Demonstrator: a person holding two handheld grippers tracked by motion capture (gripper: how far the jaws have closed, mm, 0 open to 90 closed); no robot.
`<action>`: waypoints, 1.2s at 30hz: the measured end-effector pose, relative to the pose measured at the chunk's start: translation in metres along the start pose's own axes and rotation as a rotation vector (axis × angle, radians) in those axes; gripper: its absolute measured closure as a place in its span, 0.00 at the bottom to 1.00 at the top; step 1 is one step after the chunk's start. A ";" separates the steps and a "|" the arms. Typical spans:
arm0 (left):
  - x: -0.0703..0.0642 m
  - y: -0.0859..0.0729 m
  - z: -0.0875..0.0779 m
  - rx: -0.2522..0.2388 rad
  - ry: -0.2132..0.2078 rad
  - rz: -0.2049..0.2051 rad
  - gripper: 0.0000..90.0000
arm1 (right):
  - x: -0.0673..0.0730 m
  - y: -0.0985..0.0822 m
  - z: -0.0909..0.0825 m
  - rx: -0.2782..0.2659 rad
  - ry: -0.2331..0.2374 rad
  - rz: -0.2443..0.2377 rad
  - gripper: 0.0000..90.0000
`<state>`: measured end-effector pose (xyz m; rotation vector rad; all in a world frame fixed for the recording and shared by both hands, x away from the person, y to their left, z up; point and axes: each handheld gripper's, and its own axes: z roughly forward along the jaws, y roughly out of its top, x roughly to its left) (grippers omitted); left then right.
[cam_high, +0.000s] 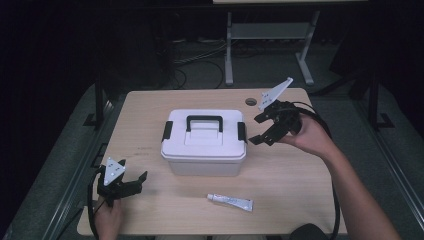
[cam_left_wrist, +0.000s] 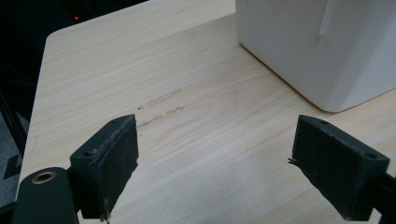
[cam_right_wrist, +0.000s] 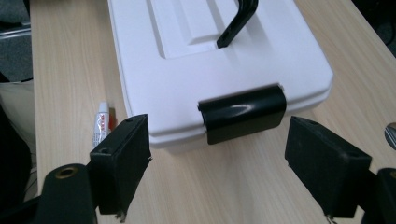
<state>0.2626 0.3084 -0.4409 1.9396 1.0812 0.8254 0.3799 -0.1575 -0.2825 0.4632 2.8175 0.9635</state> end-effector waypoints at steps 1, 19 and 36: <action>0.000 0.000 0.000 -0.002 -0.001 -0.002 0.15 | -0.001 0.002 0.001 0.005 0.000 -0.004 0.24; 0.002 -0.001 0.000 -0.002 0.001 -0.010 0.15 | -0.012 0.040 0.020 0.078 0.035 -0.053 0.24; 0.004 -0.002 -0.001 0.003 -0.001 -0.013 0.15 | -0.029 0.086 0.054 0.156 0.097 -0.076 0.27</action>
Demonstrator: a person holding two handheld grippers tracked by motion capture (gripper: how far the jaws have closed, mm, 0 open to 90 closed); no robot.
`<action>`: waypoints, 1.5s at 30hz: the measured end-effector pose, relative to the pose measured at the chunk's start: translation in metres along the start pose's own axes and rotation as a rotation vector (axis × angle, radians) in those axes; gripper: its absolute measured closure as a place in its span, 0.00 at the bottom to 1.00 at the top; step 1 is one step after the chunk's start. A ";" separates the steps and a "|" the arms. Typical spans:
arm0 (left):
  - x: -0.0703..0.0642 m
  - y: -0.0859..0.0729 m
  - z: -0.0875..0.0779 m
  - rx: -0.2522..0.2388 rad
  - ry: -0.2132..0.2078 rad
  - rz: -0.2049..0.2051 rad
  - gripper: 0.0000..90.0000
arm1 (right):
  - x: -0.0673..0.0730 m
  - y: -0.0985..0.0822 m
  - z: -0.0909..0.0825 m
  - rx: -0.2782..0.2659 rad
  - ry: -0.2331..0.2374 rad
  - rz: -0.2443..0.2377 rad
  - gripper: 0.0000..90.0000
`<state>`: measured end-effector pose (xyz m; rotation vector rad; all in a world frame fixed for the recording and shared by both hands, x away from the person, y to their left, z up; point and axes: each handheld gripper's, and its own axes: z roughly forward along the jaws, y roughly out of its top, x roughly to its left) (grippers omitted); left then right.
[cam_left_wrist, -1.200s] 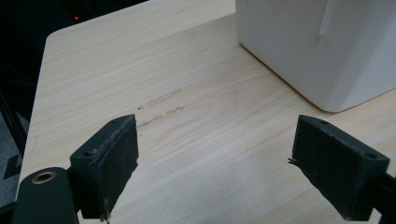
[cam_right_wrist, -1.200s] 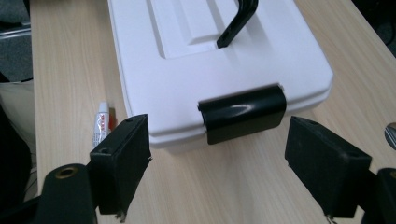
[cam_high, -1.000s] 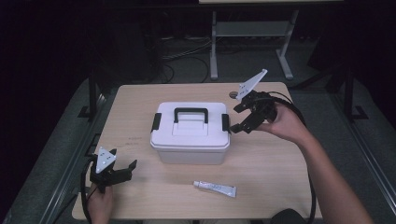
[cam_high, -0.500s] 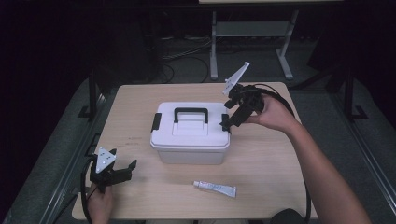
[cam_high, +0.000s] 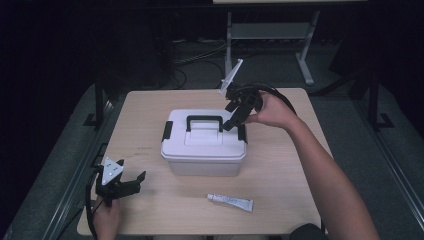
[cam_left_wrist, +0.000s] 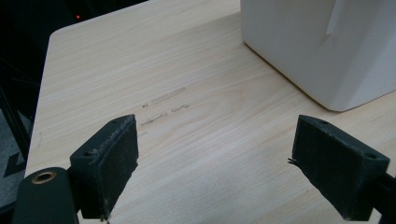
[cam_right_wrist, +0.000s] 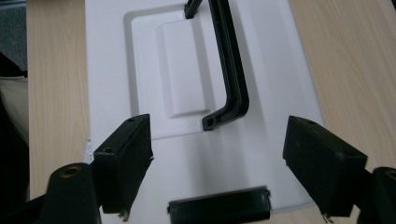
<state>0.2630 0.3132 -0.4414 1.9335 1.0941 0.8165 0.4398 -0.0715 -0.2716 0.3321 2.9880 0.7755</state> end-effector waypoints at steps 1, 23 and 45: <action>0.000 0.000 0.000 0.000 0.000 0.000 0.15 | 0.000 0.000 0.000 0.000 0.000 0.000 0.27; 0.001 0.000 0.000 -0.005 0.005 0.000 0.15 | -0.007 0.046 0.039 0.070 0.062 -0.063 0.55; 0.003 -0.001 -0.002 -0.009 0.012 -0.008 0.15 | 0.000 0.061 0.047 0.099 0.097 -0.115 0.93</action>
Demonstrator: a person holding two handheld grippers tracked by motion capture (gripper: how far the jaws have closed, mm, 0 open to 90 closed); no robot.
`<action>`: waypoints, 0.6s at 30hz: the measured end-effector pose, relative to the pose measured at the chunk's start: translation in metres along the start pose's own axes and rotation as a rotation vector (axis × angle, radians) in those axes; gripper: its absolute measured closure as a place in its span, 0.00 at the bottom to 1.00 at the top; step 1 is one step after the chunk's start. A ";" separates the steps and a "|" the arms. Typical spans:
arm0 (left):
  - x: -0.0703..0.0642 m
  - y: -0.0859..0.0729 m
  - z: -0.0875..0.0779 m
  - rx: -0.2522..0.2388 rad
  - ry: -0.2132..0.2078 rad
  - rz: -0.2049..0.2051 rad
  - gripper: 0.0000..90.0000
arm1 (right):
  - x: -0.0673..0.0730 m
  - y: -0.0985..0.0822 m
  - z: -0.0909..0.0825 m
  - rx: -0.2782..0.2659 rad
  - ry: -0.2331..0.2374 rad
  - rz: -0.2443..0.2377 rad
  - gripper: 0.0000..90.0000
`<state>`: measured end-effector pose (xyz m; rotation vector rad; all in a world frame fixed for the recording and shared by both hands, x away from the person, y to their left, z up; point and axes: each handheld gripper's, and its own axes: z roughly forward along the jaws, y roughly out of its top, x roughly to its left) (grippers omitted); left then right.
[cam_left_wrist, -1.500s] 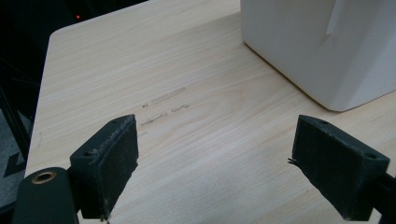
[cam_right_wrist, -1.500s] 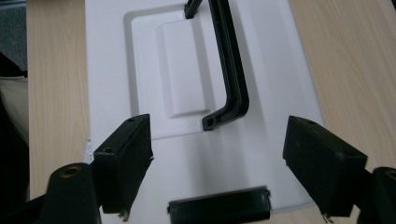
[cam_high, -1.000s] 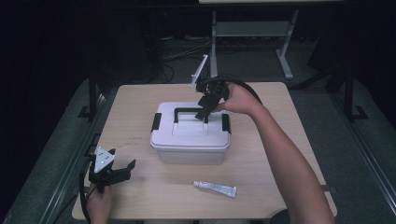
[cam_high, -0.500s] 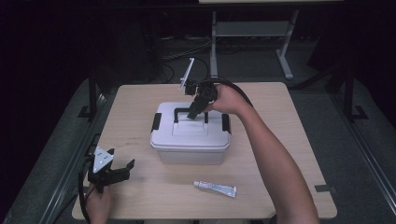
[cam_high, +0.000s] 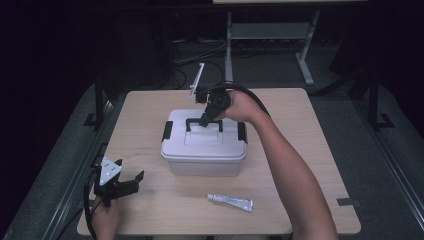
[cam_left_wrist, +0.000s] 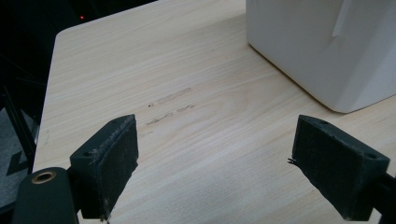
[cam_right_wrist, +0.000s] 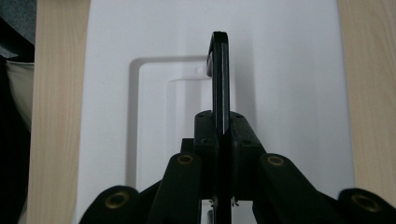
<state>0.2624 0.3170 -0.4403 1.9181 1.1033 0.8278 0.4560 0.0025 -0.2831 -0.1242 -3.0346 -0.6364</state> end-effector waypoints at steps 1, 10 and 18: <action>0.000 0.000 0.000 0.002 -0.001 0.000 0.15 | 0.000 0.000 0.000 0.002 0.001 0.000 0.93; 0.001 -0.001 0.000 0.002 0.002 -0.002 0.15 | 0.002 0.001 -0.002 -0.002 -0.009 -0.016 0.93; 0.001 -0.001 -0.001 -0.001 0.005 -0.008 0.15 | 0.004 0.001 -0.008 -0.015 -0.027 -0.024 0.93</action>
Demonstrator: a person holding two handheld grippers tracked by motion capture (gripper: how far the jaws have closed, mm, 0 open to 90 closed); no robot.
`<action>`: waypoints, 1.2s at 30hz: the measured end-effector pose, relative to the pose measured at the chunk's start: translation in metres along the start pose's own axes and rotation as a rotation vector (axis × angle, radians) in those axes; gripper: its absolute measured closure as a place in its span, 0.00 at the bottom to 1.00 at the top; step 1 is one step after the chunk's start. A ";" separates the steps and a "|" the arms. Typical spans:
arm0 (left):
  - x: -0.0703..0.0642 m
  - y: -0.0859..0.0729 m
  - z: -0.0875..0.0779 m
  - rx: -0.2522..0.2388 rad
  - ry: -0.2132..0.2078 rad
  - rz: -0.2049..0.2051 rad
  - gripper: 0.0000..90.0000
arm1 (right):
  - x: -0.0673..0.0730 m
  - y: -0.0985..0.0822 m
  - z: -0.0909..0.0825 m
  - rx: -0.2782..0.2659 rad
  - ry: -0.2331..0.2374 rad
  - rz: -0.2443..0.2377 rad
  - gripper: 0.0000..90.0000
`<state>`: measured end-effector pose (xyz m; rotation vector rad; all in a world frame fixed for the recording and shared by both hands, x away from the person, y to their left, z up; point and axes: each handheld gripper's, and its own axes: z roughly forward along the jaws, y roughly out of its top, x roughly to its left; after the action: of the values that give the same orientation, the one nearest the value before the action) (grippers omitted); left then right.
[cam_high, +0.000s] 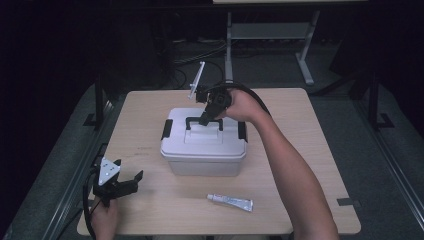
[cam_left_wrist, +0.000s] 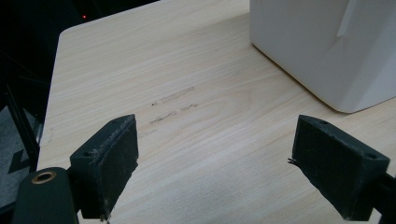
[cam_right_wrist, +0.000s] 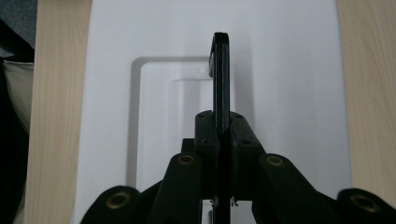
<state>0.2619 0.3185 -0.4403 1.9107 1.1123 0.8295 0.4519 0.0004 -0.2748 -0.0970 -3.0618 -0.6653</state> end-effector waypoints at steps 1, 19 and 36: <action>0.000 0.000 0.000 -0.001 0.000 0.000 0.15 | 0.001 0.000 -0.002 0.001 -0.004 0.001 0.93; 0.002 0.000 -0.001 0.003 0.003 -0.002 0.15 | 0.015 -0.009 -0.054 -0.031 -0.081 0.008 0.93; 0.003 -0.001 -0.001 0.004 0.014 -0.005 0.15 | 0.027 -0.060 -0.101 -0.075 -0.150 0.075 0.93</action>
<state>0.2618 0.3214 -0.4404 1.9076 1.1272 0.8397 0.4204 -0.0947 -0.2077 -0.2725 -3.1557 -0.8033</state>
